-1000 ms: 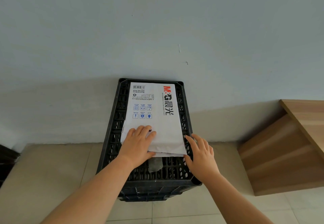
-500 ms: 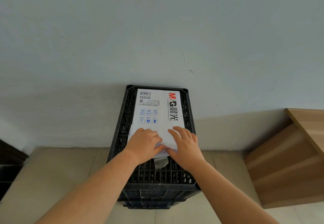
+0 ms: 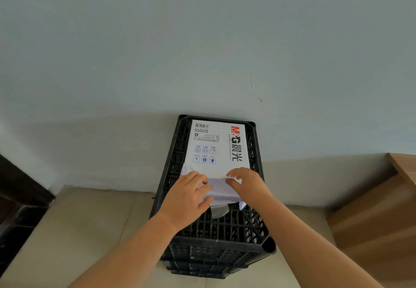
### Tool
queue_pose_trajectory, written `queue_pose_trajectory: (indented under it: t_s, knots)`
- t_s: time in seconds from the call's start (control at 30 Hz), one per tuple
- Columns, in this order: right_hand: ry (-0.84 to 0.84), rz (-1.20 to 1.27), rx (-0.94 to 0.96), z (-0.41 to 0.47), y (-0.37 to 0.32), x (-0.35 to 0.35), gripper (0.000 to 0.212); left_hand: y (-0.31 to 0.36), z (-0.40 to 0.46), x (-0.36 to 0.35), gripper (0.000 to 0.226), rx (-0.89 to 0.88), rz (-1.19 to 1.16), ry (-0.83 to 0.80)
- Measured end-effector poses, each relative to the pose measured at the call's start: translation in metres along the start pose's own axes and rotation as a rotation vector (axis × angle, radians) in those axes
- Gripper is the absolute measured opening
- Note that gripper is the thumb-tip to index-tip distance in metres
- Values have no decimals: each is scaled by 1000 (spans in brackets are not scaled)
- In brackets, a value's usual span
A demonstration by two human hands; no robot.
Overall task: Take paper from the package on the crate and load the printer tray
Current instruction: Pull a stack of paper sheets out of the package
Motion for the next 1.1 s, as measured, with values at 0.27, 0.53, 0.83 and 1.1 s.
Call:
queue_pose_trajectory:
  t_s: [0.27, 0.53, 0.83, 1.1]
  knots:
    - [-30, 43, -59, -2, 2, 0, 37, -16, 0, -30, 34, 157, -47, -234]
    - [-15, 64, -50, -6, -1, 4, 34, -22, 22, -52, 25, 128, -7, -321]
    - [-10, 78, -53, -4, 0, 2, 34, -28, 28, -54, 33, 170, -55, -436]
    - [-11, 69, -43, -6, 0, 0, 32, -24, 26, -57, 31, 78, 114, -500]
Point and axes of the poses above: each hand's wrist, its own z-axis towards the middle knuckle, its own x-axis out of the back of the hand, y = z × x, the point moved 7 cm from there along z, towards the middle knuckle, and after that the axes turned 2 degrees about -x, right-handed, at the moved point
